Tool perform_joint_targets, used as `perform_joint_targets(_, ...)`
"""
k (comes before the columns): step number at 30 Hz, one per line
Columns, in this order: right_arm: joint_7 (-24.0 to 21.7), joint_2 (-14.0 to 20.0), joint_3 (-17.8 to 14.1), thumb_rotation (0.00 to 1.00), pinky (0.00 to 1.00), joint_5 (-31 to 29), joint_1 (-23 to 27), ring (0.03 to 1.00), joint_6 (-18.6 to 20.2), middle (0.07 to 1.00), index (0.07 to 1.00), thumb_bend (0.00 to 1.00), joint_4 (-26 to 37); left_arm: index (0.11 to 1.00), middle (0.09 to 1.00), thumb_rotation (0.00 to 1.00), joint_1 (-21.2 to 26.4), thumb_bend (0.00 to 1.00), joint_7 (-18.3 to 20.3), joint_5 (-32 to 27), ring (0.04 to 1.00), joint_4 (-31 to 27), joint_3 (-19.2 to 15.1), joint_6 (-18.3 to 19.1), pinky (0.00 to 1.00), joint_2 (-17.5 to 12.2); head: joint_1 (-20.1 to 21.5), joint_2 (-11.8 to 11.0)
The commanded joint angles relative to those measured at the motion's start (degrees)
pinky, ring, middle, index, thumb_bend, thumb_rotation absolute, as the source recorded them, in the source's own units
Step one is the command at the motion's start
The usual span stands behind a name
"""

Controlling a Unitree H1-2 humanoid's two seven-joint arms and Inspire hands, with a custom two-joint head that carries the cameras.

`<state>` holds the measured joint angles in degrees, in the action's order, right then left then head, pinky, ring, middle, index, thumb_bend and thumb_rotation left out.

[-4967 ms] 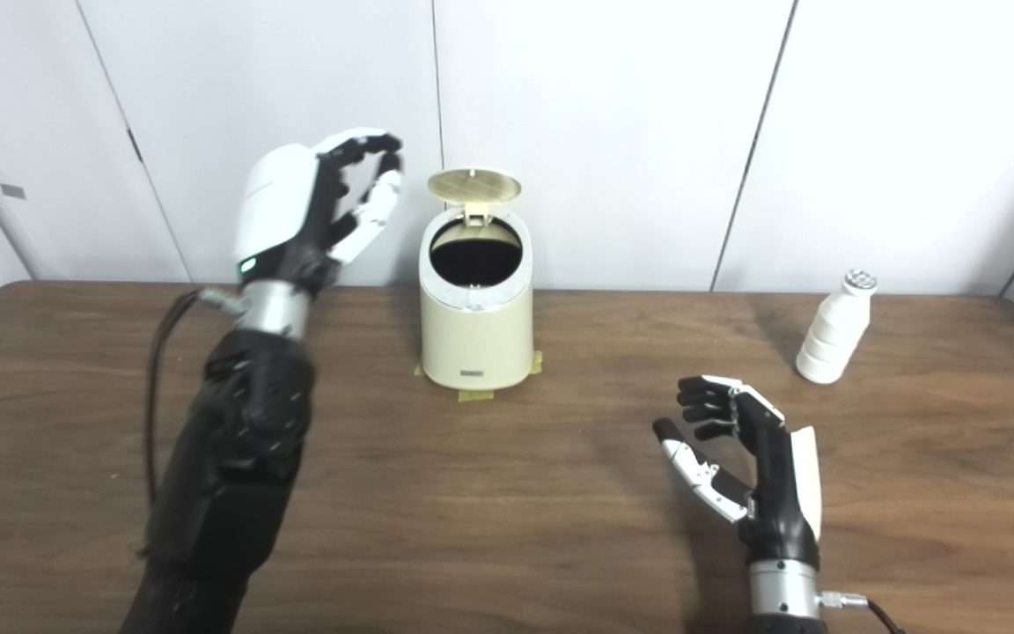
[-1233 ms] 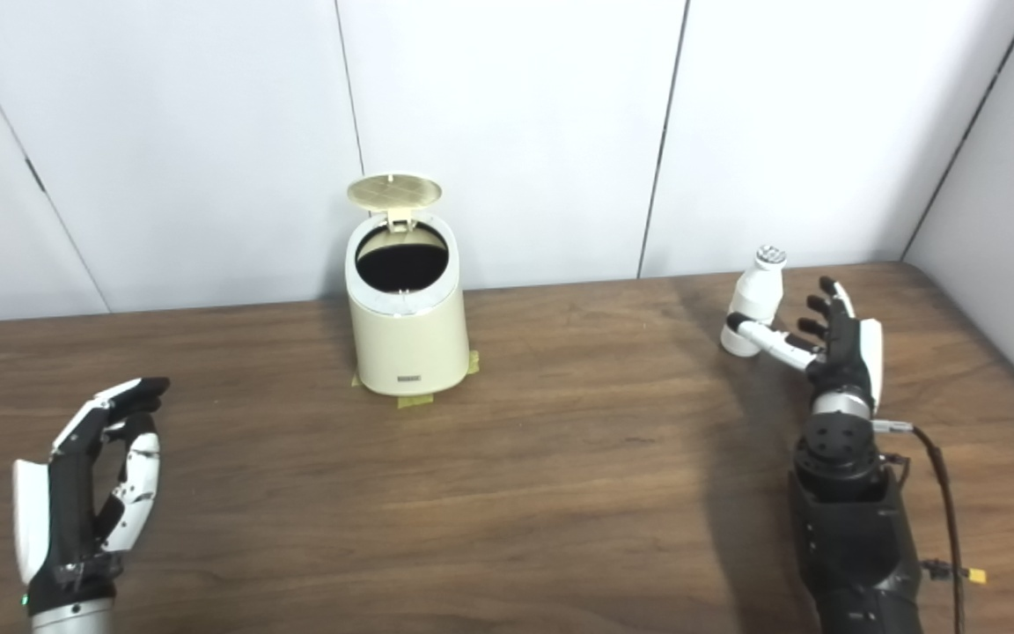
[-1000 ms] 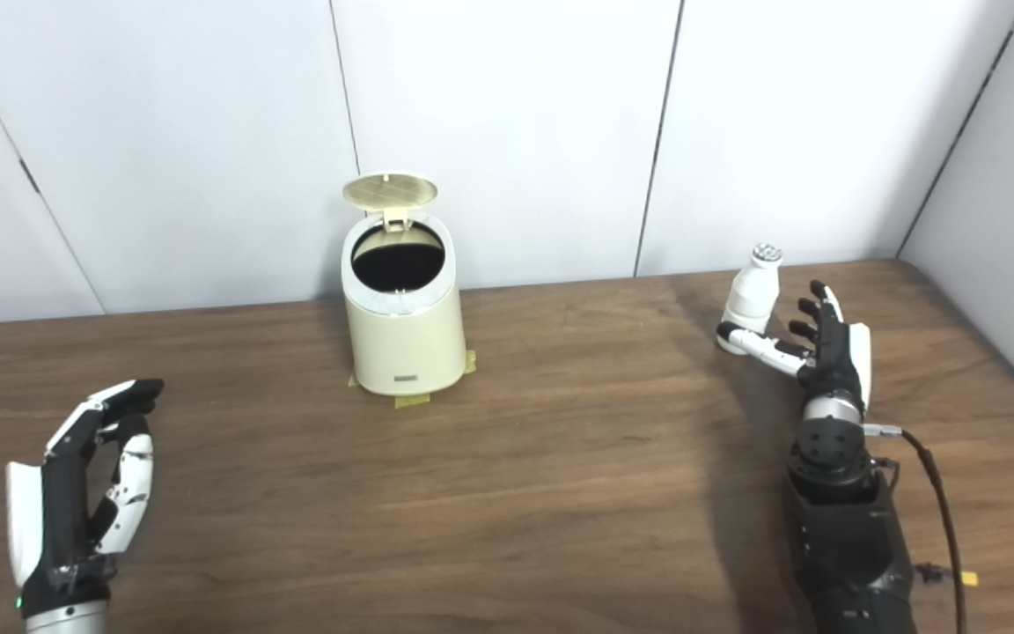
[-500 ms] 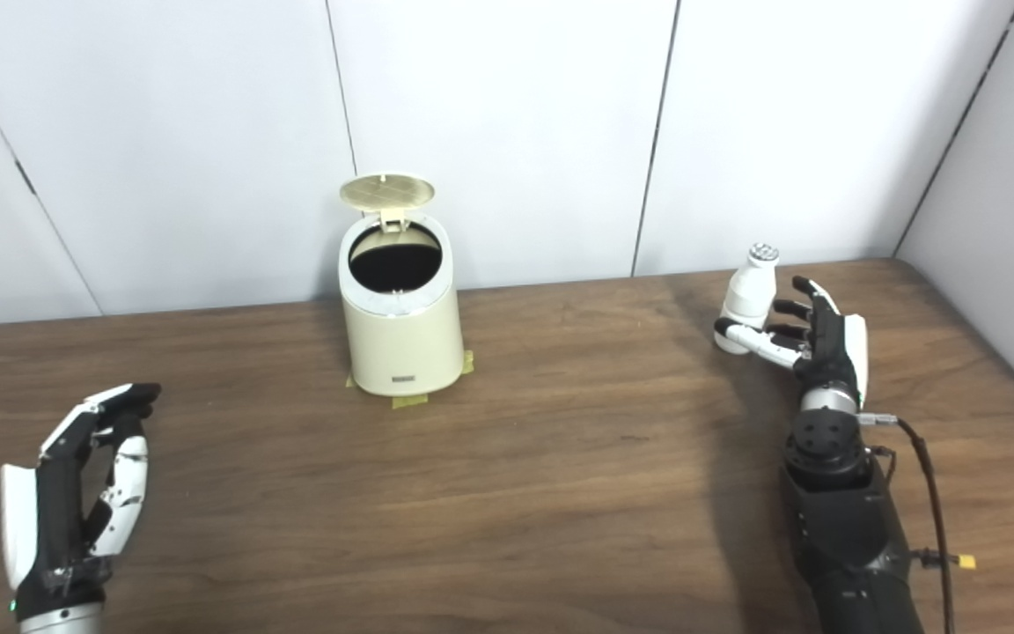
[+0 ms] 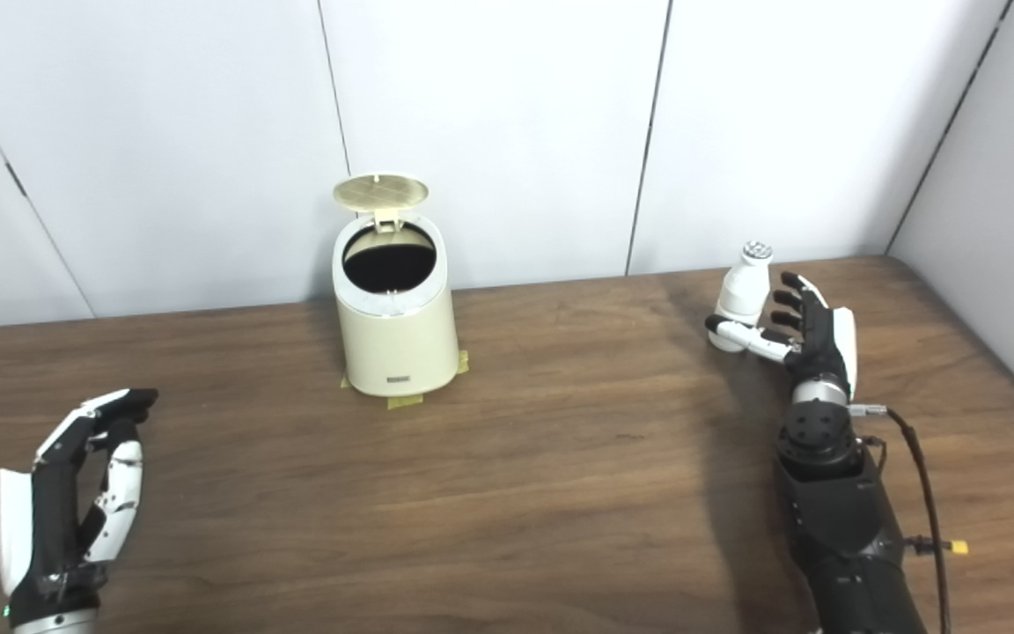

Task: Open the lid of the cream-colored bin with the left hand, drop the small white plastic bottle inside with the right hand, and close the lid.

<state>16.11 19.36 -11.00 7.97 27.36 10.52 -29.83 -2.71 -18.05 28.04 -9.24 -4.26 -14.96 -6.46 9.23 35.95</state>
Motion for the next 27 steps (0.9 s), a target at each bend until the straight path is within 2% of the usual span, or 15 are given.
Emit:
perform_joint_targets(1,-1.0,1.3,0.6,0.25,0.70,0.0,3.2,0.790,-1.5,0.836,0.893,0.87,-0.1,0.689,0.700,0.76,-0.3,0.19,-0.2,0.3,0.685,-1.2,-0.3,-1.3,0.60,-0.6,0.0,0.1)
perform_joint_targets(7,-1.3,1.1,0.6,0.23,0.73,-0.5,3.9,0.813,0.4,0.854,0.900,0.85,-0.2,0.688,0.698,0.74,-0.4,0.19,-0.1,0.5,0.681,-1.4,-0.4,-1.2,0.60,-0.2,-0.2,-0.2)
perform_joint_targets(11,-1.3,1.3,0.9,0.22,0.74,-0.5,4.4,0.810,-0.2,0.849,0.893,0.84,-1.4,0.686,0.696,0.74,-0.4,0.18,-0.3,1.2,0.682,-1.4,-0.3,-1.4,0.59,-0.2,-0.2,-0.6)
perform_joint_targets(15,-1.4,1.9,2.4,0.27,0.67,1.1,5.1,0.750,1.4,0.794,0.879,0.85,-2.6,0.686,0.696,0.73,-0.4,0.19,-0.4,0.9,0.683,-1.1,-0.3,-1.7,0.59,0.0,-0.4,-0.9)
perform_joint_targets(22,-1.7,2.3,3.1,0.26,0.65,0.8,6.6,0.740,1.7,0.785,0.838,0.86,-5.3,0.687,0.697,0.71,-0.4,0.18,-0.5,0.9,0.691,-1.1,-0.2,-2.2,0.60,0.0,-0.6,-0.8)
perform_joint_targets(25,-1.4,2.3,3.3,0.25,0.64,0.8,6.9,0.739,1.8,0.782,0.834,0.86,-5.7,0.688,0.698,0.70,-0.4,0.19,-0.5,0.9,0.689,-1.2,-0.2,-2.2,0.60,0.1,-0.6,-0.8)
perform_joint_targets(27,-0.1,1.9,3.0,0.20,0.60,0.9,6.8,0.703,1.4,0.753,0.784,0.86,-5.6,0.687,0.697,0.71,-0.4,0.19,-0.5,1.0,0.684,-1.4,-0.2,-2.1,0.60,0.1,-0.6,-0.8)
